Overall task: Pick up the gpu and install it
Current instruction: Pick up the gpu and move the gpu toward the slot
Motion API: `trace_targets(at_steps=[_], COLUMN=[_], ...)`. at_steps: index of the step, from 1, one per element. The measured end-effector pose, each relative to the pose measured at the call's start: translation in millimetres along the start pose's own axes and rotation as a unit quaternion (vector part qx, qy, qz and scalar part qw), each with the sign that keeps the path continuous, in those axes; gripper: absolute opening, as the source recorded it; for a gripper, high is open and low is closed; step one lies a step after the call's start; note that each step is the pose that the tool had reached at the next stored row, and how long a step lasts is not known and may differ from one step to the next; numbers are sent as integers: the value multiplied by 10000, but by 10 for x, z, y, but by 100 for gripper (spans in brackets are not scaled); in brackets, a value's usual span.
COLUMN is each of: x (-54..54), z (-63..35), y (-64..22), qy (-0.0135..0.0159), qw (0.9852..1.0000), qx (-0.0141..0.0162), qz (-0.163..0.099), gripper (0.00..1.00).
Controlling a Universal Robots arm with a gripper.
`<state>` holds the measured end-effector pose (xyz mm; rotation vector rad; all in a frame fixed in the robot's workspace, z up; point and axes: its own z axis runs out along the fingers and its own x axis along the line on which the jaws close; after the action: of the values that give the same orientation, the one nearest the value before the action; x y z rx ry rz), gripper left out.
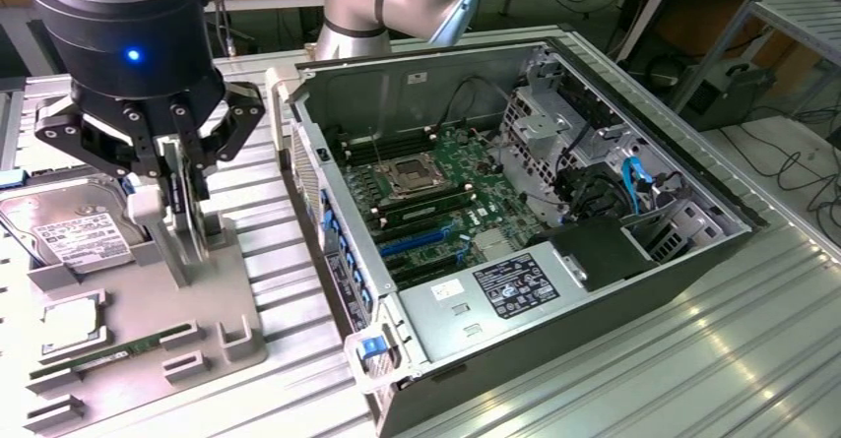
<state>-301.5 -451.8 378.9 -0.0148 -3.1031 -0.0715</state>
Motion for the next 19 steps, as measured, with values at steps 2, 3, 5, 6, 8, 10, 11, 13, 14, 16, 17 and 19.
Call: trace_targets(at_steps=[2, 3, 5, 6, 8, 10, 11, 13, 14, 16, 17, 19], x=[1, 1, 1, 1, 2, 2, 3, 3, 3, 4, 4, 4], z=[-11, -16, -27, -33, -45, -57, -64, -76, -82, -94, -101, -114], y=[0, 1, 1, 2, 2, 2, 2, 3, 3, 3, 3, 3], qy=[0, 0, 0, 0, 0, 0, 0, 0, 0, 0, 0, 0], qw=[10000, 10000, 10000, 10000, 10000, 10000, 10000, 10000, 10000, 10000, 10000, 10000], qx=[0, 0, 0, 0, 0, 0, 0, 0, 0, -1, 0, 0], qz=[0, 0, 0, 0, 0, 0, 0, 0, 0, 0, 0, 0], gripper=[27, 27, 27, 27, 27, 27, 27, 27, 27, 27, 27, 27])
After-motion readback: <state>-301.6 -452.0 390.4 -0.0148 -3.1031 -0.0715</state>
